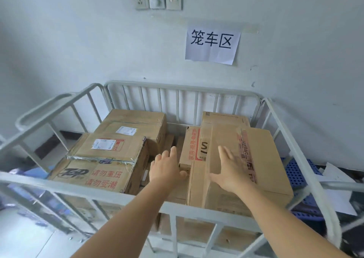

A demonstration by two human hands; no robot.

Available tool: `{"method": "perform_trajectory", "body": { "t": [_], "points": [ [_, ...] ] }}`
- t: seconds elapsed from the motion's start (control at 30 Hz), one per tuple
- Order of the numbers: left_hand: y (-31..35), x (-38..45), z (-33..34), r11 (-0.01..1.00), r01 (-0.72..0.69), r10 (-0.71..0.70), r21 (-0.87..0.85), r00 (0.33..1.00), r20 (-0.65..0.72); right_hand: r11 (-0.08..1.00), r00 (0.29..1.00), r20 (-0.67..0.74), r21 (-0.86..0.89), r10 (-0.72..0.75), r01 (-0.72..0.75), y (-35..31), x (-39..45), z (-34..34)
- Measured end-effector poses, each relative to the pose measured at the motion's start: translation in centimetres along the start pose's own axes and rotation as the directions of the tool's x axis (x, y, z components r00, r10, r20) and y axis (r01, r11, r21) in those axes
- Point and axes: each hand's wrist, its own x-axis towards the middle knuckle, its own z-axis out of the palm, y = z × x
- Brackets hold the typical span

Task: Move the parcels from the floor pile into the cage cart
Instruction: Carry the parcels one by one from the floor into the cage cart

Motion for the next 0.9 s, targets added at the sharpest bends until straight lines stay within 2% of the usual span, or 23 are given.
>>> {"method": "perform_trajectory", "body": {
  "t": [0.23,0.37,0.47,0.67,0.8,0.9],
  "points": [
    [-6.5,-7.0,-1.8,0.992,0.122,-0.125,-0.039,0.989,-0.082,0.971,0.972,0.029,-0.025,-0.235,0.236,-8.3,-3.8,1.7],
    [-9.1,-10.8,-3.2,0.976,0.205,-0.213,-0.069,0.964,-0.160,0.924,0.924,0.092,-0.066,-0.370,0.376,-12.0,-5.1,2.8],
    [-10.9,-14.1,-4.0,0.945,0.315,-0.327,-0.088,0.920,-0.214,0.859,0.861,0.153,-0.104,-0.484,0.501,-14.6,-6.0,3.8],
    [-13.7,-21.9,-3.4,0.822,0.549,-0.570,-0.153,0.784,-0.247,0.697,0.690,0.284,-0.091,-0.666,0.711,-18.5,-9.1,6.4],
    [-13.9,-28.2,-2.5,0.687,0.697,-0.726,-0.203,0.647,-0.235,0.546,0.522,0.378,-0.052,-0.764,0.836,-20.5,-12.4,8.4],
    [-14.2,-33.0,-1.0,0.559,0.796,-0.827,-0.232,0.517,-0.218,0.439,0.403,0.413,-0.009,-0.817,0.899,-22.2,-15.7,10.3]
  ]
}}
